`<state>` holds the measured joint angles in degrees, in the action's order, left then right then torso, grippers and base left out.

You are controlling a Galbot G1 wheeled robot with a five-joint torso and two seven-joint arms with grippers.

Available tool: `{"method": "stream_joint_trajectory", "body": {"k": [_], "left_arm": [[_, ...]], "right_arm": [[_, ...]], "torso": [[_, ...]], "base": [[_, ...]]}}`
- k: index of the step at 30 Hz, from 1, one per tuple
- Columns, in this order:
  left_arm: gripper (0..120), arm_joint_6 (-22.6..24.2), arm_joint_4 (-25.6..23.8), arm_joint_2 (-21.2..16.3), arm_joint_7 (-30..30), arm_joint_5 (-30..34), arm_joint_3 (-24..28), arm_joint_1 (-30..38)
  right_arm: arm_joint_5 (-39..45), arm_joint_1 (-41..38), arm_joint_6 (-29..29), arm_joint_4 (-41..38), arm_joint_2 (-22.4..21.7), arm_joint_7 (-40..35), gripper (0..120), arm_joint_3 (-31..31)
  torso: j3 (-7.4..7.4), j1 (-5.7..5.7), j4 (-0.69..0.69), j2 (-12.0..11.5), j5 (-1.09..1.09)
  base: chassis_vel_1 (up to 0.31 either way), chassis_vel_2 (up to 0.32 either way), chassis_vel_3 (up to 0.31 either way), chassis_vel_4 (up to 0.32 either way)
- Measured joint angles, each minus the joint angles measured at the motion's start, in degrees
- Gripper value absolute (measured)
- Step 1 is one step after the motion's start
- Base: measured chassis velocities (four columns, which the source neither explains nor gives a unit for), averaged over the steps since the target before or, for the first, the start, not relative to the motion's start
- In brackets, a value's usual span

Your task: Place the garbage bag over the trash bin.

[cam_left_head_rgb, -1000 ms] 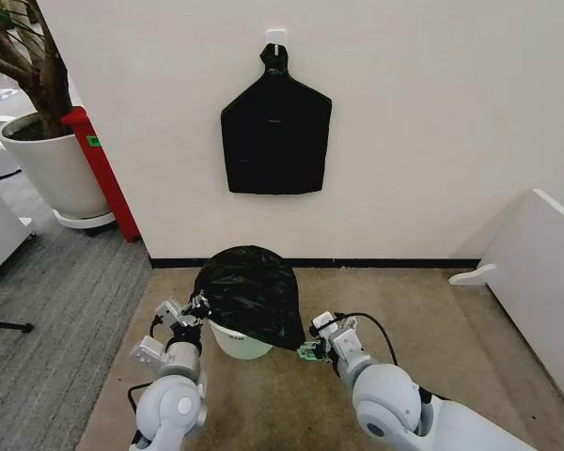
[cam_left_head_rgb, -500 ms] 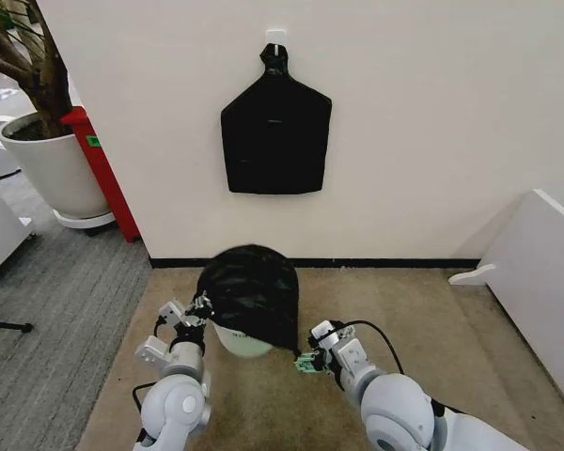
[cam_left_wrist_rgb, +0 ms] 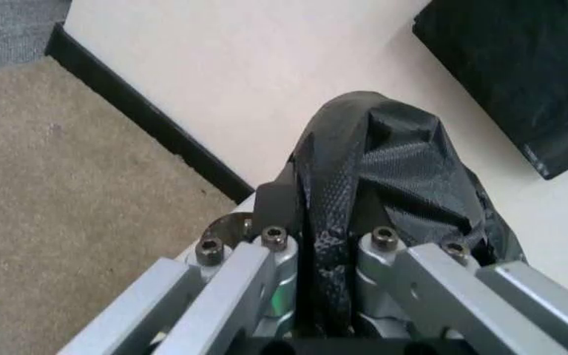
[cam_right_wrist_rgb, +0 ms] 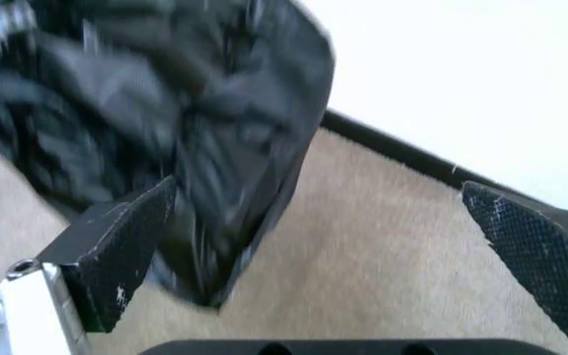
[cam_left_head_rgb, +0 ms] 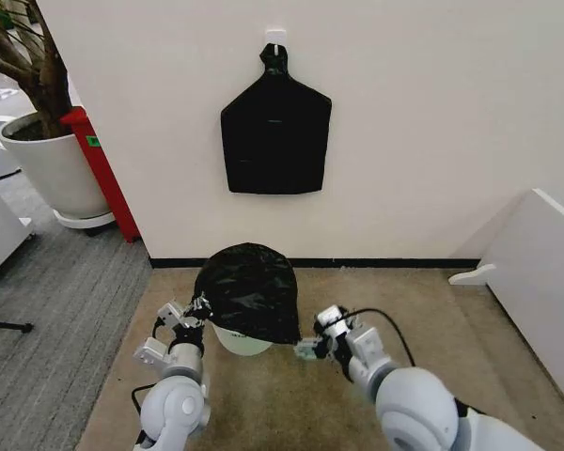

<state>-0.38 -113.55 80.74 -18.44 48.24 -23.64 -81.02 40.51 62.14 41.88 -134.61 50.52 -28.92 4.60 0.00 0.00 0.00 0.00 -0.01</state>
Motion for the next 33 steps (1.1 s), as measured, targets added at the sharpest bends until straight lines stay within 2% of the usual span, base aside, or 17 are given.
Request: {"method": "stream_joint_trajectory", "body": {"k": [5,12,18,33], "left_arm": [[5,-0.07,0.1,0.37,0.05,-0.07,0.46,0.09],[5,-0.08,-0.92,0.55,0.19,-0.09,0.96,-0.37],[5,-0.08,-1.36,0.85,0.32,-0.09,0.98,-0.64],[5,-0.24,0.0,1.33,0.09,-0.49,1.42,0.12]], "right_arm": [[1.56,-0.22,-0.17,1.58,1.85,-0.96,100,-1.09],[0.13,-0.56,-1.58,8.69,4.11,0.05,100,-0.96],[-0.39,-1.02,-1.79,11.54,5.07,0.39,100,1.05],[-2.11,1.3,-1.04,5.67,4.98,0.3,100,4.49]], "torso": [[0.0,0.0,0.0,0.0,0.01],[0.0,0.0,0.0,0.0,0.01],[0.0,0.0,0.0,0.0,0.0],[0.0,0.0,0.0,0.0,0.0]], "base": [[0.0,0.0,0.0,0.0],[0.0,0.0,0.0,0.0],[0.0,0.0,0.0,0.0],[0.0,0.0,0.0,0.0]]}}
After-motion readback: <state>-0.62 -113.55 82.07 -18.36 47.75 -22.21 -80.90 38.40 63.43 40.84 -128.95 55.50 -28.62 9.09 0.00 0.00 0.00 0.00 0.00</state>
